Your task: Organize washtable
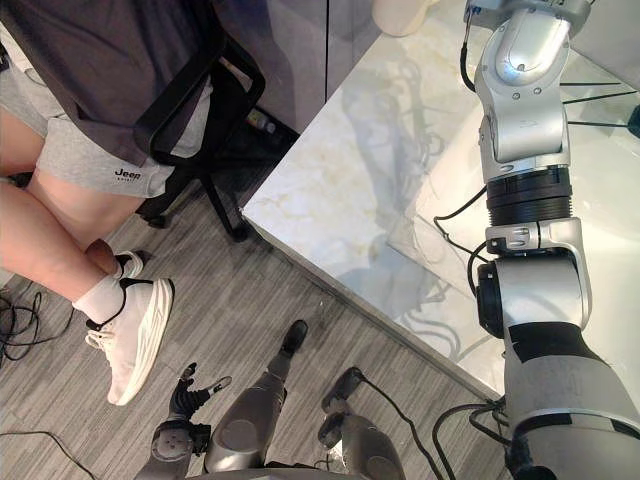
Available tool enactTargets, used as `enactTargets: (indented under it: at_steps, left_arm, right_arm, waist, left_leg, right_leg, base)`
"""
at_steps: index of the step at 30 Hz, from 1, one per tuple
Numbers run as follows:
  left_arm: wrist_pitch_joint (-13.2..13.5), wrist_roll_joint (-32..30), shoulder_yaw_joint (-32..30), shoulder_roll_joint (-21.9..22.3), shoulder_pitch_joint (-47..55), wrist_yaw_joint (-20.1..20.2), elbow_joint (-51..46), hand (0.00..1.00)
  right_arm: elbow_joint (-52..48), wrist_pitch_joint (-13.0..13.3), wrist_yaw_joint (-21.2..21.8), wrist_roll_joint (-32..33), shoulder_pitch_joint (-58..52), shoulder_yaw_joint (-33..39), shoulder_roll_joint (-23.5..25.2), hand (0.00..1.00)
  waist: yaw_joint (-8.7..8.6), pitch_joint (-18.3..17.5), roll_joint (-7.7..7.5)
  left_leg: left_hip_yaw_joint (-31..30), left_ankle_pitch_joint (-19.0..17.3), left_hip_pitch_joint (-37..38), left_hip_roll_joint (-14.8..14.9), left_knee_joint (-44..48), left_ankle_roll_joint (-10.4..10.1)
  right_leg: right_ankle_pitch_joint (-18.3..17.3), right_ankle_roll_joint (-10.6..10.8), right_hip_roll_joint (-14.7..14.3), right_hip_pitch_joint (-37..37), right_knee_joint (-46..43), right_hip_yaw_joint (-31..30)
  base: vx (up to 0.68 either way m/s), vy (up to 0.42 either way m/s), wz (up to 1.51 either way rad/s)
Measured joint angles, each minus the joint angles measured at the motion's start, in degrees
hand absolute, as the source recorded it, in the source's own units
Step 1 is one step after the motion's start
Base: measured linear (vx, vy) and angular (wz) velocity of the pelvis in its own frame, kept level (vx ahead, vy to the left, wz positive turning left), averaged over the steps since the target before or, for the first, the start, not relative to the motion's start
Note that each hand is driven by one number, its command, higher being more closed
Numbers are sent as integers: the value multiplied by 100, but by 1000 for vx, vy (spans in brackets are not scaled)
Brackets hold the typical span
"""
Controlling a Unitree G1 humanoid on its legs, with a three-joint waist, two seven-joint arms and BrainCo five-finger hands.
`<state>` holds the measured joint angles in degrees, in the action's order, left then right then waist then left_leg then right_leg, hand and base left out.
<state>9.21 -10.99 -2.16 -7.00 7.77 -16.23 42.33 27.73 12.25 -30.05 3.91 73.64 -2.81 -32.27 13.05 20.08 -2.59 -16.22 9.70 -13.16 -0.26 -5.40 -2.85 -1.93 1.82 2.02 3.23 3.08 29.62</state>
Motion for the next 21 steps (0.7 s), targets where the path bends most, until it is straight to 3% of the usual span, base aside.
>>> enactTargets:
  at_steps: [21]
  left_arm:
    - [2, 7, -2, -2, 1, 1, 11, 0]
  right_arm:
    - [54, 1, -161, 1, 656, -2, -333, 100]
  waist:
    - [32, -8, -12]
  left_leg:
    - [-116, 32, -71, -14, -1, -46]
  right_leg:
    - [9, -11, -16, 9, 24, 124]
  base:
    - [0, 2, 3]
